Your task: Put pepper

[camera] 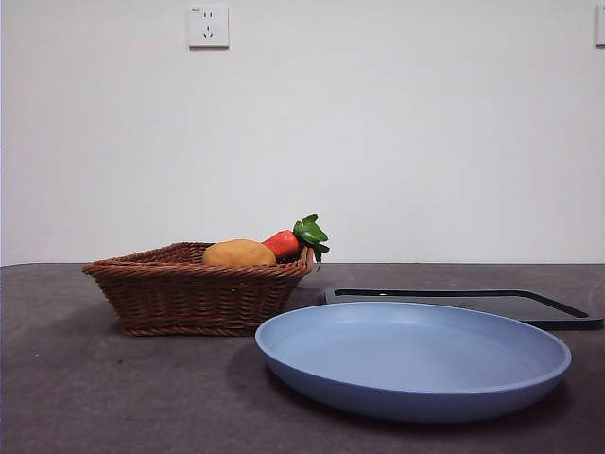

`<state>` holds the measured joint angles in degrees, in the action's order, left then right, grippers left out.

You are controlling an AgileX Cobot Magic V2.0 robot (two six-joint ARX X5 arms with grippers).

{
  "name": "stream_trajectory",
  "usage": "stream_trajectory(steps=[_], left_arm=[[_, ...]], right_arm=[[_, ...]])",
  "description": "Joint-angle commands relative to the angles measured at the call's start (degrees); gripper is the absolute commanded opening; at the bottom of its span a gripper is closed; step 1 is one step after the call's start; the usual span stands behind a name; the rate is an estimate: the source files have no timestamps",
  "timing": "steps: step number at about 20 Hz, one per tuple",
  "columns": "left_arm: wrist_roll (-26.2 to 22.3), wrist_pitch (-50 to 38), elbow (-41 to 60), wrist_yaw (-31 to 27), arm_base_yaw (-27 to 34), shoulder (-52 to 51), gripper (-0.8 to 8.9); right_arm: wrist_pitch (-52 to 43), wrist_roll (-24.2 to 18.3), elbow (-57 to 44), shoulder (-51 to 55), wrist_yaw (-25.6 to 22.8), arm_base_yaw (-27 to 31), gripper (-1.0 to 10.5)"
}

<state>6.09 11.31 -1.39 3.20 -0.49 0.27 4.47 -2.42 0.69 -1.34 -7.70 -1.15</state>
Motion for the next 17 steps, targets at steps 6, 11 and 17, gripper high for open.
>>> stream_trajectory(steps=[6,11,17], left_arm=[[4.3,-0.5,0.4,0.8,0.2,-0.2,0.08],[6.2,-0.5,0.4,1.8,0.2,-0.2,0.08],[6.2,-0.5,0.4,1.7,0.2,-0.2,0.08]], right_arm=[[-1.2,8.2,-0.2,0.1,0.3,-0.2,1.5],[-3.7,21.1,-0.2,0.1,0.2,-0.2,1.5],[-4.2,21.9,-0.2,0.1,0.0,-0.1,1.5]])
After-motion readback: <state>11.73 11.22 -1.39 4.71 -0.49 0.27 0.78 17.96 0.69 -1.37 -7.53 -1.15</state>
